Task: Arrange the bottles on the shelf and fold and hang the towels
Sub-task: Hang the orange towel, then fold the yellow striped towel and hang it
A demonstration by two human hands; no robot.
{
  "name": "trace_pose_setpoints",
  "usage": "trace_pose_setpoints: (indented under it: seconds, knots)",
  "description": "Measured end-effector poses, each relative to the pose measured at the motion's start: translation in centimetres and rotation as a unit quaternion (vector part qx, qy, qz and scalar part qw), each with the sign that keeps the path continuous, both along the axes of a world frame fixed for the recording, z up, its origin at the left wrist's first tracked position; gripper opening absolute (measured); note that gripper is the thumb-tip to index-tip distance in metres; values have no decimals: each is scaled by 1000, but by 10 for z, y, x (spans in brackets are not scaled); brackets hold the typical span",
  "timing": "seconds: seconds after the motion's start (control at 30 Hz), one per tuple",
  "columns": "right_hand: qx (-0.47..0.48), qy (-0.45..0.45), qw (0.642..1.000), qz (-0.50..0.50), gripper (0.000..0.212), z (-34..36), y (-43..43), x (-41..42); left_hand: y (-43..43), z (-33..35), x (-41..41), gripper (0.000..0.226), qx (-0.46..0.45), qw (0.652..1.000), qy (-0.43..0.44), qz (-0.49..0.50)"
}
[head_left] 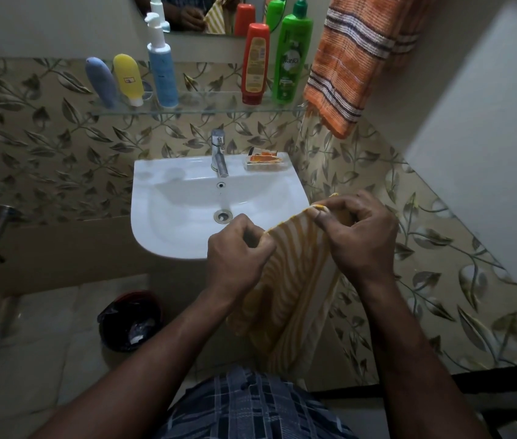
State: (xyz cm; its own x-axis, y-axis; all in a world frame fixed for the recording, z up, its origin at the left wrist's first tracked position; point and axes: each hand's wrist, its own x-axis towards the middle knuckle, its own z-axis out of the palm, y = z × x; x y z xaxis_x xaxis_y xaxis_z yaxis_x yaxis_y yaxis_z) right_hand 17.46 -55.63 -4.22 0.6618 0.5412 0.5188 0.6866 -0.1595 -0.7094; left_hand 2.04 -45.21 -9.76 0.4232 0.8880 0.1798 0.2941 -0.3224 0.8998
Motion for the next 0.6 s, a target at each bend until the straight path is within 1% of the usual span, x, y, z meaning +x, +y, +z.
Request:
trace_pose_setpoints:
  seconds: [0.07, 0.13, 0.23, 0.3, 0.37, 0.5, 0.6]
  knots:
    - [0, -1, 1000, 2, 10, 0, -1, 1, 1, 1, -1, 11, 11, 1000, -13, -15]
    - [2, 0, 1000, 1, 12, 0, -1, 1, 1, 1, 0, 9, 2, 999, -41, -31]
    - [5, 1, 1000, 3, 13, 0, -2, 2, -1, 1, 1, 19, -6, 997, -47, -58]
    - [5, 0, 1000, 0, 13, 0, -3, 2, -2, -1, 2, 26, 21, 996, -35, -83]
    - [9, 0, 1000, -4, 12, 1, -4, 4, -2, -3, 2, 27, 40, 995, -32, -88]
    - [7, -10, 1000, -15, 13, -4, -6, 9, 0, 0, 1, 20, 5, 996, -45, -78]
    - [-14, -2, 1000, -28, 21, -19, -2, 15, 2, 2, 0, 13, -28, 997, -49, -51]
